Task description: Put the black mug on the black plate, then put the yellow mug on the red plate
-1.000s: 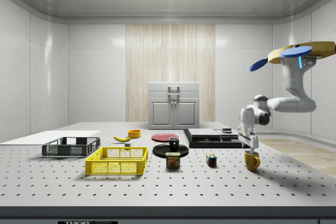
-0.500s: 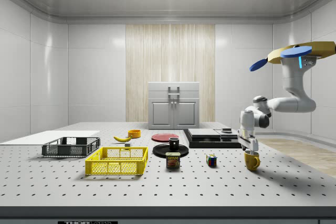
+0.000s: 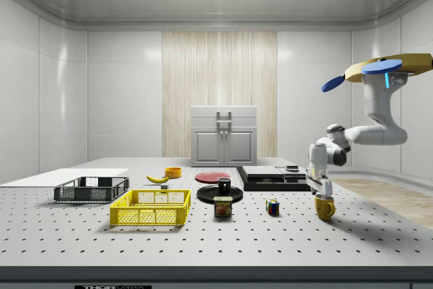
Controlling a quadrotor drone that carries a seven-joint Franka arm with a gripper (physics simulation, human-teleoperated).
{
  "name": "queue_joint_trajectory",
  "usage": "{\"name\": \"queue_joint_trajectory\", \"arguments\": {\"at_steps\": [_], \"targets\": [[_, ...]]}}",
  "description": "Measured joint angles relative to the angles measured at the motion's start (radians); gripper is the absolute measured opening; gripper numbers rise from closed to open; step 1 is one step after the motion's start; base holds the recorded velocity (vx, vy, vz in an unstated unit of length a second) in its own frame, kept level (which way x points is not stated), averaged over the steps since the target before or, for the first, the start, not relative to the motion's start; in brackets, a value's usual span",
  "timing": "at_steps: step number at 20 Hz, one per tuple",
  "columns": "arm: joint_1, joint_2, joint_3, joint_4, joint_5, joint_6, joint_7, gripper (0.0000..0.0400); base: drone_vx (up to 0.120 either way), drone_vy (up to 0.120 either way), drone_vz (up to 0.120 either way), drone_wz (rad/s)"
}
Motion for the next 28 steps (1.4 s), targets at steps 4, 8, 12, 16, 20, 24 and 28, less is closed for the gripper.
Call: {"name": "queue_joint_trajectory", "arguments": {"at_steps": [4,8,12,16,20,24,28], "targets": [[0.002,0.004,-0.002,0.0,-0.003,-0.003,-0.002,0.04,0.0,0.0,0.0,0.0],[-0.006,0.01,-0.003,0.001,-0.006,-0.008,0.006,0.04,0.0,0.0,0.0,0.0],[-0.007,0.015,-0.003,0.001,-0.009,-0.012,0.008,0.04,0.0,0.0,0.0,0.0],[-0.005,0.018,-0.004,0.0,-0.01,-0.015,0.006,0.04,0.0,0.0,0.0,0.0],[-0.003,0.021,-0.004,0.0,-0.011,-0.018,0.004,0.0377,0.0,0.0,0.0,0.0],[-0.002,0.024,-0.004,0.0,-0.013,-0.02,0.003,0.0208,0.0,0.0,0.0,0.0],[0.0,0.026,-0.004,0.0,-0.014,-0.023,0.002,0.0146,0.0,0.0,0.0,0.0]]}}
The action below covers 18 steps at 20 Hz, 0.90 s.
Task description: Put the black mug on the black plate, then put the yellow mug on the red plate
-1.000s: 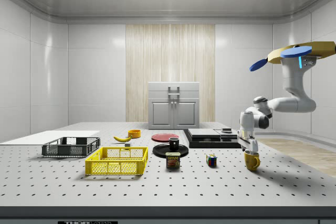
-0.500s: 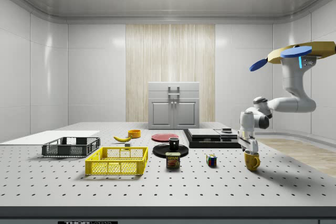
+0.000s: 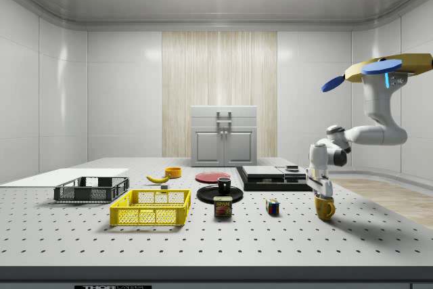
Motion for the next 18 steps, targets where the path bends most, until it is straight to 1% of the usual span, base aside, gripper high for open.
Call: {"name": "queue_joint_trajectory", "arguments": {"at_steps": [5,10,13,18], "targets": [[0.001,0.003,0.0,0.0,-0.001,-0.003,-0.001,0.012,0.0,0.0,0.0,0.0],[0.003,0.006,0.0,-0.001,-0.003,-0.006,-0.002,0.0113,0.0,0.0,0.0,0.0],[0.007,0.007,0.016,-0.007,0.012,-0.015,-0.002,0.0111,0.0,0.0,0.0,0.0],[0.017,0.005,0.067,-0.026,0.058,-0.038,-0.002,0.011,0.0,0.0,0.112,0.0]]}}
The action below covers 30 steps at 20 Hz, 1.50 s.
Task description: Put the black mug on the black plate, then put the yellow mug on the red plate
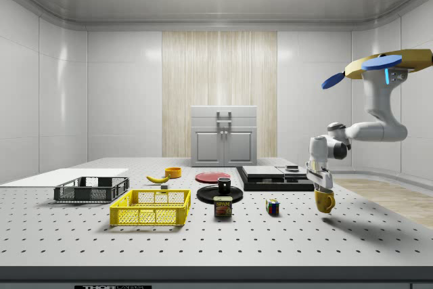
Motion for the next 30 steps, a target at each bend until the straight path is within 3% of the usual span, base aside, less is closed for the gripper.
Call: {"name": "queue_joint_trajectory", "arguments": {"at_steps": [12,30], "targets": [[0.005,-0.005,0.039,-0.012,0.038,-0.013,0.002,0.011,0.103,-0.097,0.117,0.0],[0.003,-0.013,0.043,-0.012,0.044,-0.007,0.003,0.011,0.12,-0.12,0.004,0.0]]}}
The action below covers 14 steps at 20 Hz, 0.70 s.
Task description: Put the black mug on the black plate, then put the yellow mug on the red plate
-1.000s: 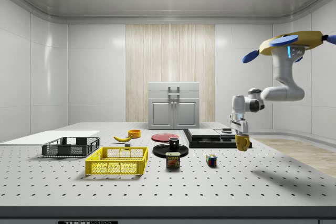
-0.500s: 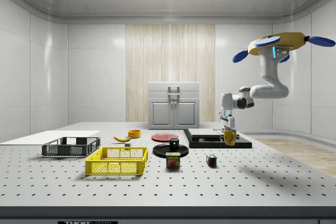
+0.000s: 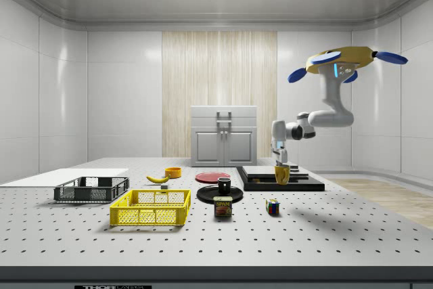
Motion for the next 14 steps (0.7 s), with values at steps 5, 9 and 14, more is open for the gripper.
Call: {"name": "queue_joint_trajectory", "arguments": {"at_steps": [5,9,14], "targets": [[-0.001,-0.002,0.0,0.0,0.001,0.002,0.0,0.011,0.12,-0.12,0.016,0.0],[-0.001,-0.003,0.0,0.0,0.001,0.003,0.001,0.011,0.12,-0.12,0.0,0.0],[-0.002,-0.005,0.0,0.0,0.002,0.005,0.001,0.011,0.12,-0.12,0.0,0.0]]}}
